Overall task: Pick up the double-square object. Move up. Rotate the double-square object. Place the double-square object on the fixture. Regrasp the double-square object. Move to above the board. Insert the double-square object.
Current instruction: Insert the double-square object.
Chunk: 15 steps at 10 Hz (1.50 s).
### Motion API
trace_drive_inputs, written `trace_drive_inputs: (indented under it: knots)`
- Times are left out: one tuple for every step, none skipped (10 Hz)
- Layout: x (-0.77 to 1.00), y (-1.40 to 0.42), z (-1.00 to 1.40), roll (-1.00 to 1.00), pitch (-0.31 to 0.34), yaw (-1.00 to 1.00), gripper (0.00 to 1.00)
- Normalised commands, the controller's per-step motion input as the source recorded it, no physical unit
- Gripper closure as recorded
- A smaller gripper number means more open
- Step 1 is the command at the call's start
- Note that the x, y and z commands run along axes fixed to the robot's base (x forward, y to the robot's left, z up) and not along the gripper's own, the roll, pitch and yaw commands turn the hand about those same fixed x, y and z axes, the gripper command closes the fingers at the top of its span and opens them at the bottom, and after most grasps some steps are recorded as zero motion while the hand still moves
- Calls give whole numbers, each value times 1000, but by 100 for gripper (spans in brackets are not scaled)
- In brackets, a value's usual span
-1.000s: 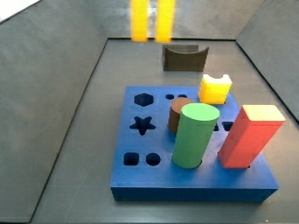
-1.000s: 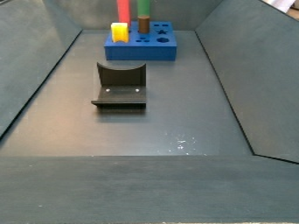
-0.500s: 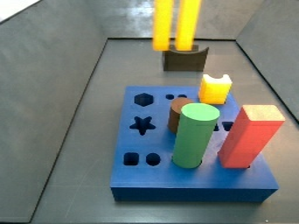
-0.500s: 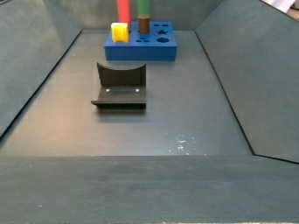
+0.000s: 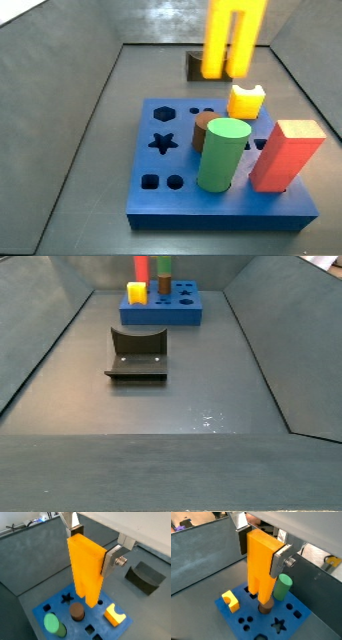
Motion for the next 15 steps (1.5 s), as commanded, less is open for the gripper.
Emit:
trace_drive_inputs:
  knots:
    - [1000, -91, -194, -103, 0, 0, 100]
    - [1000, -86, -186, -103, 0, 0, 100]
    - [1000, -23, -154, -73, 0, 0, 100]
    - [1000, 0, -197, -6, 0, 0, 100]
    - [1000, 11, -297, 127, 163, 0, 100]
    - [1000, 0, -220, 180, 279, 0, 100]
    - [1000, 0, -169, 166, 271, 0, 100]
    - [1000, 0, -51, 110, 204, 0, 100]
    - [1000, 0, -20, 93, 183, 0, 100]
    - [1000, 0, -60, 114, 204, 0, 100]
    - [897, -443, -129, 181, 0, 40, 100]
    - [14, 91, -483, 0, -86, 34, 100]
    - [0, -283, -280, 113, -46, 117, 100]
    - [-206, -94, 0, 0, -143, 174, 100]
    - [0, 0, 0, 0, 7, 0, 100]
